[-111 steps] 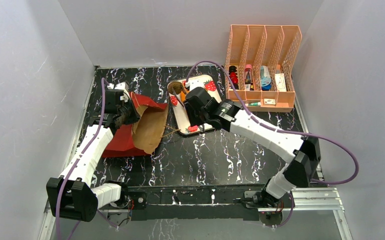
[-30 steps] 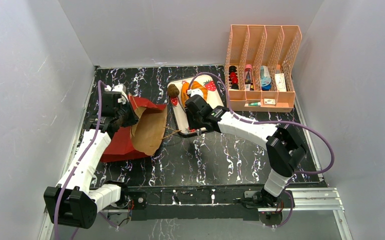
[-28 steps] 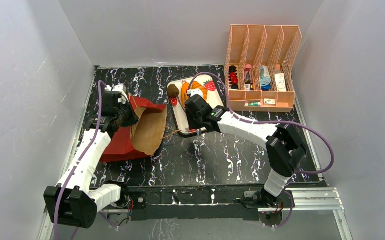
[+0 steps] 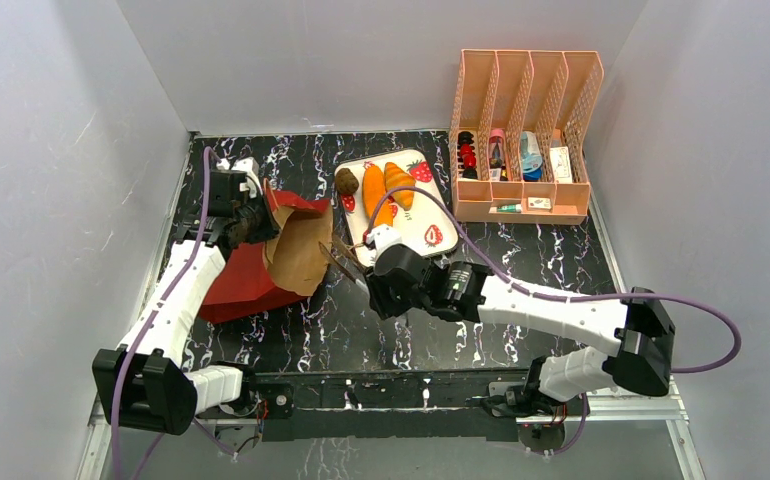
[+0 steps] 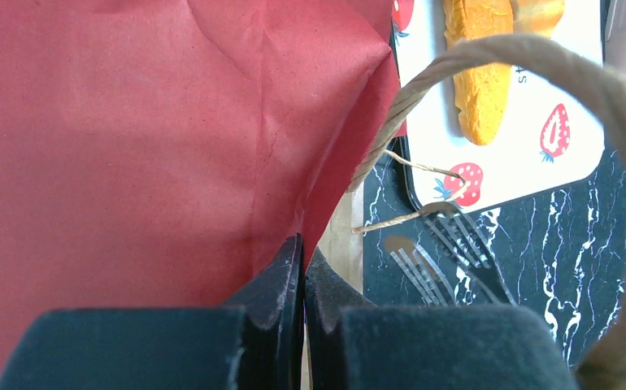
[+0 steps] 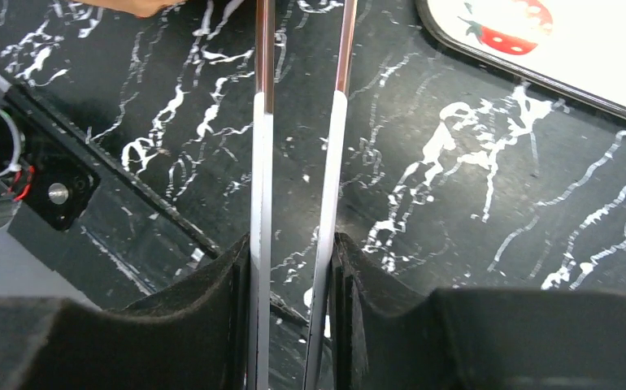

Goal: Take the fake bread out of the paper bag
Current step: Place the clamp on the paper bag.

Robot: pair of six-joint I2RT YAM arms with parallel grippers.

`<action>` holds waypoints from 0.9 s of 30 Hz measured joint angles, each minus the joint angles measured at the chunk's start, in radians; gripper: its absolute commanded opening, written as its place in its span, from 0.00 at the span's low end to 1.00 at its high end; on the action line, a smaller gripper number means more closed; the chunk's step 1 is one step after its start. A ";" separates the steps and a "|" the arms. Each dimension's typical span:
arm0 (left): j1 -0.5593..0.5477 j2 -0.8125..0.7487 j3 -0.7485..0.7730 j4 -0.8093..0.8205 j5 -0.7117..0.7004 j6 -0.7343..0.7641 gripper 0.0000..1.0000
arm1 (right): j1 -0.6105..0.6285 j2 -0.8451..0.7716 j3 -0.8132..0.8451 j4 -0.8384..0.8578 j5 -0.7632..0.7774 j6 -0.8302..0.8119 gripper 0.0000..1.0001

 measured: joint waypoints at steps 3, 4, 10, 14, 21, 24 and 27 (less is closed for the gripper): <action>0.000 -0.002 0.000 -0.006 0.016 0.007 0.00 | 0.027 0.019 0.000 0.034 -0.007 0.003 0.00; 0.000 -0.003 0.000 -0.008 0.021 0.010 0.00 | 0.034 0.034 0.000 0.049 -0.012 0.003 0.00; 0.000 -0.042 -0.004 -0.013 0.055 0.015 0.00 | 0.039 0.161 0.007 0.114 -0.024 -0.008 0.00; 0.000 -0.068 -0.008 -0.013 0.074 0.011 0.00 | 0.039 0.248 0.025 0.151 -0.031 -0.021 0.00; 0.000 -0.073 -0.034 -0.020 0.092 -0.005 0.00 | 0.039 0.307 0.031 0.225 -0.023 -0.053 0.00; 0.000 -0.073 -0.051 -0.024 0.095 -0.013 0.00 | 0.039 0.341 0.045 0.255 -0.016 -0.072 0.00; 0.000 -0.073 -0.058 -0.026 0.095 -0.019 0.00 | 0.038 0.383 0.053 0.284 -0.010 -0.089 0.00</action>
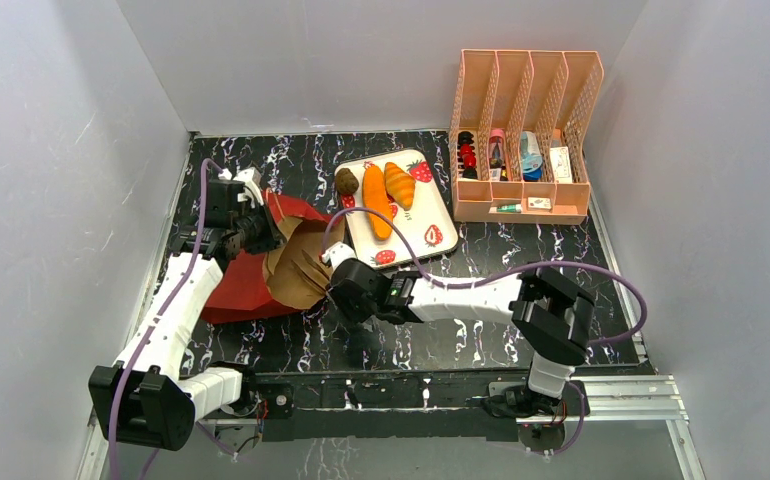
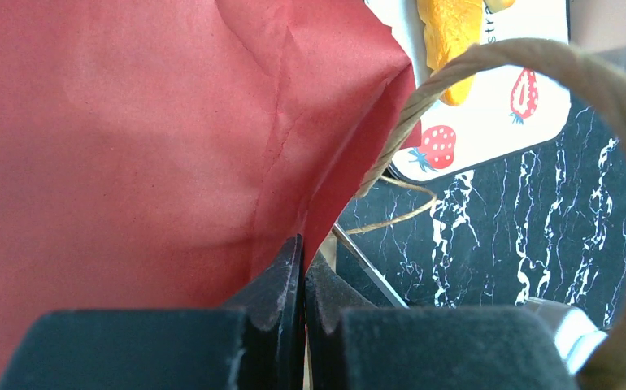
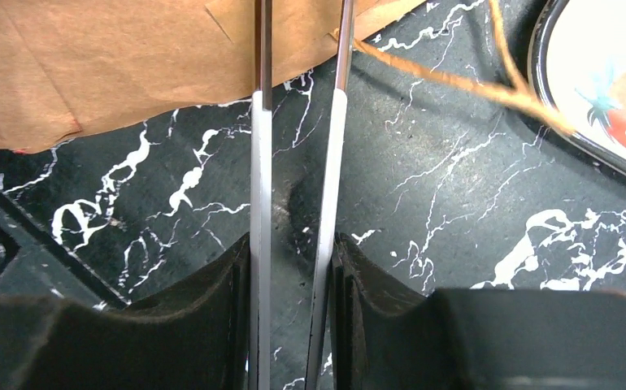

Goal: Take the fake bread out of the paper bag
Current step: Place the clamp on the paper bag.

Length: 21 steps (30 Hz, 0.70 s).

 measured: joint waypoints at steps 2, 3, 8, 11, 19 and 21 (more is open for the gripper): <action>0.000 0.000 -0.002 0.002 0.000 -0.004 0.00 | 0.000 0.013 0.000 0.009 0.004 -0.010 0.03; 0.000 0.000 -0.004 0.002 0.000 -0.006 0.00 | 0.000 0.019 0.000 0.015 0.008 -0.016 0.04; 0.000 0.002 -0.014 0.001 0.000 -0.015 0.00 | 0.000 0.047 0.000 0.056 0.036 -0.041 0.32; 0.000 0.010 -0.015 0.000 0.000 -0.017 0.00 | 0.000 0.067 0.000 0.066 0.050 -0.056 0.44; 0.000 0.023 -0.014 -0.007 -0.010 -0.019 0.00 | -0.005 0.080 0.001 0.103 0.072 -0.099 0.57; 0.000 0.023 -0.014 -0.011 -0.017 -0.018 0.00 | -0.005 0.081 0.005 0.105 0.074 -0.110 0.60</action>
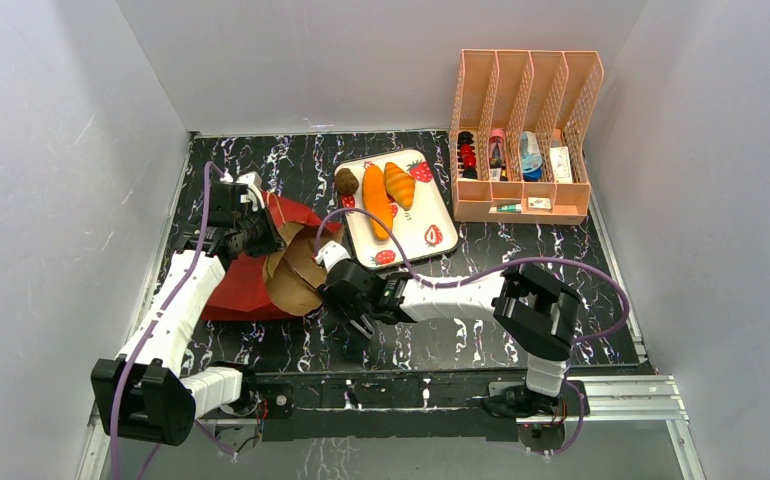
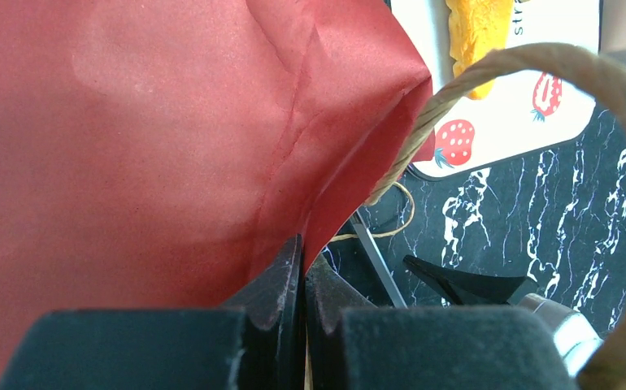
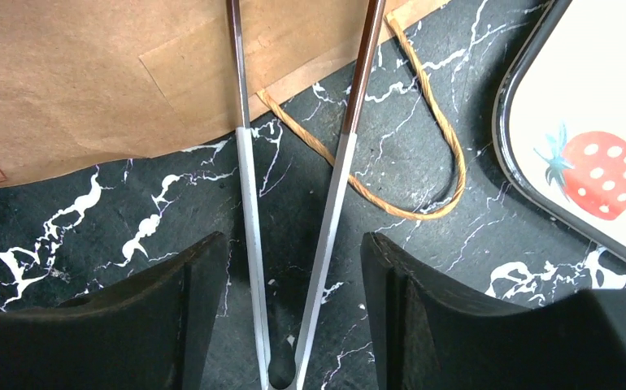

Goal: Take the fake bread out of the paper bag
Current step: Place the clamp on the paper bag, then pick up the clamp from the paper bag.

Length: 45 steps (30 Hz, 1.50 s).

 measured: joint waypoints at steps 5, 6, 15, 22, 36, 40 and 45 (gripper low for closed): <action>0.000 -0.006 0.000 -0.004 -0.006 -0.002 0.00 | 0.000 0.000 0.016 -0.001 0.001 -0.015 0.63; 0.000 -0.008 -0.001 -0.004 -0.007 -0.003 0.00 | 0.000 0.000 0.018 0.000 0.001 -0.016 0.64; 0.000 -0.039 -0.020 0.002 -0.014 -0.010 0.00 | 0.000 -0.066 0.021 -0.054 0.044 -0.044 0.82; 0.000 -0.042 -0.019 0.002 -0.014 -0.013 0.00 | 0.001 -0.201 0.058 -0.006 0.255 -0.087 0.98; 0.000 -0.042 -0.017 -0.025 -0.025 -0.011 0.00 | -0.020 -0.195 0.047 0.083 0.230 -0.051 0.87; 0.000 -0.042 -0.013 -0.030 -0.026 -0.004 0.00 | -0.020 -0.198 -0.079 0.098 0.133 -0.031 0.87; 0.000 -0.034 0.001 -0.037 -0.025 0.006 0.00 | -0.020 -0.197 -0.164 0.134 0.045 -0.030 0.90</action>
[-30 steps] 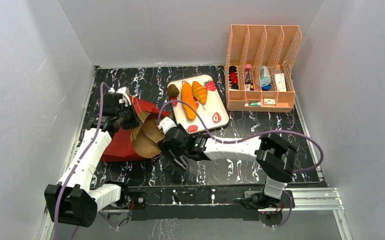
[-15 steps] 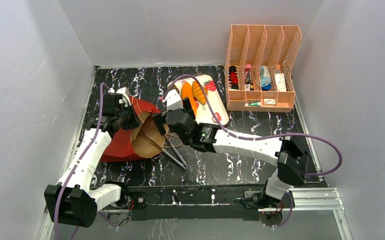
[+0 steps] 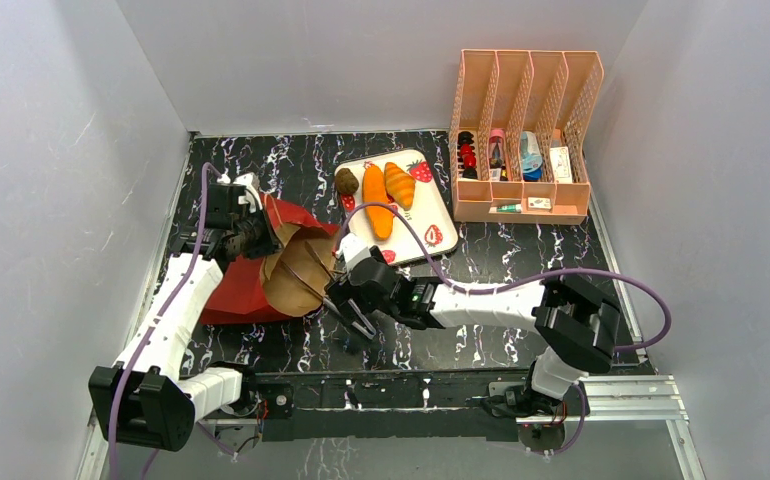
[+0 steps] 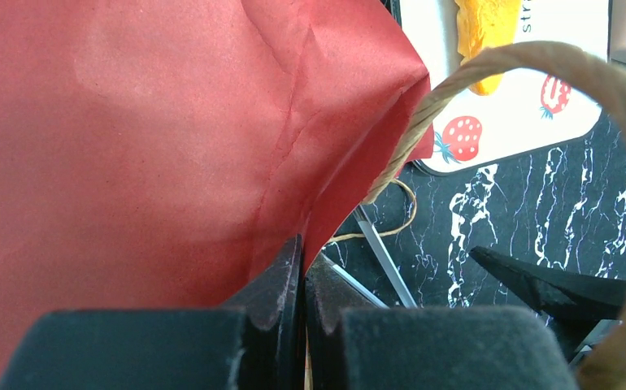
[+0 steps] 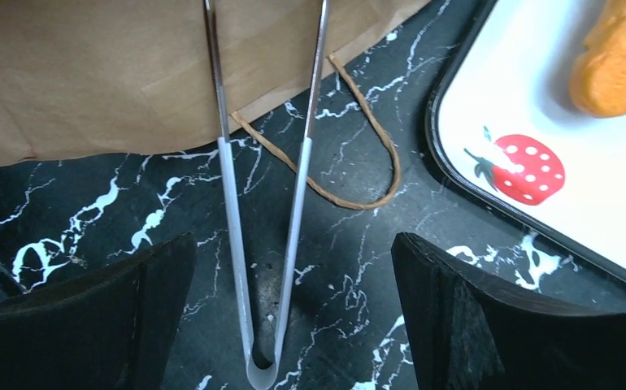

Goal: Take the fake bread out of the paper bag
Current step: Pick up the clamp from the paper bag.

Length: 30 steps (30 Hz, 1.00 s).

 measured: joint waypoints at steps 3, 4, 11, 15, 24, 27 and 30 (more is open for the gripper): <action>0.000 0.014 0.010 -0.002 0.002 0.005 0.00 | 0.000 0.014 -0.004 0.033 -0.034 -0.002 0.90; 0.000 0.018 0.010 -0.002 0.002 0.006 0.00 | 0.000 0.019 -0.004 0.043 -0.045 -0.002 0.91; 0.000 0.031 0.016 -0.007 0.003 0.020 0.00 | 0.000 0.059 -0.004 0.099 -0.091 -0.003 0.90; 0.000 0.031 0.017 -0.007 0.003 0.028 0.00 | 0.000 0.101 -0.004 0.121 -0.112 -0.003 0.89; 0.000 0.032 0.018 -0.010 0.006 0.047 0.00 | -0.006 0.193 -0.004 0.166 -0.146 -0.003 0.86; 0.000 0.032 0.018 -0.010 0.010 0.052 0.00 | -0.011 0.217 -0.004 0.180 -0.151 -0.002 0.85; 0.000 0.035 0.023 -0.011 0.013 0.058 0.00 | -0.017 0.226 -0.004 0.196 -0.154 -0.003 0.81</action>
